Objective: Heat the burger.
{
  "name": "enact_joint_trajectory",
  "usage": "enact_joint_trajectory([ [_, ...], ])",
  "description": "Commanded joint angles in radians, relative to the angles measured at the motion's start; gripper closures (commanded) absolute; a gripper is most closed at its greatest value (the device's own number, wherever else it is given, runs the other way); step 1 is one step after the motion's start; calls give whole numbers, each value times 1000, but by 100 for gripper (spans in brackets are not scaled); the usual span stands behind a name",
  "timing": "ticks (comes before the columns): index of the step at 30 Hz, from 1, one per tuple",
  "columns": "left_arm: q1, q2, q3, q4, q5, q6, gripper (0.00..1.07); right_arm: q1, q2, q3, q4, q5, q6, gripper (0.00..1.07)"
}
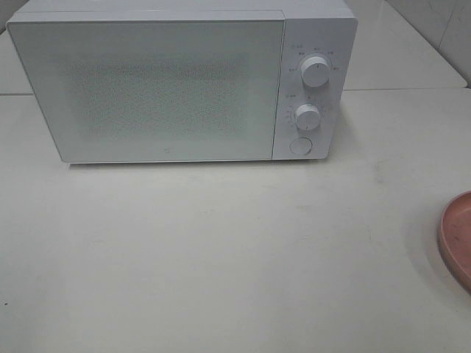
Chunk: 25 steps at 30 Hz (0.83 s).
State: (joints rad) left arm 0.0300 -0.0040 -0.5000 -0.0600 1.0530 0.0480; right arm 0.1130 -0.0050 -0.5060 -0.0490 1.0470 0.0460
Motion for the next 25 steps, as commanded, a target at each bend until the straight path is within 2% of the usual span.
enact_joint_trajectory([
  [1,1,-26,2,-7,-14,0,9,-8,-18,-1,2,-10,-3,31],
  [25,1,-26,2,-7,-14,0,9,-8,-18,-1,2,-10,-3,31],
])
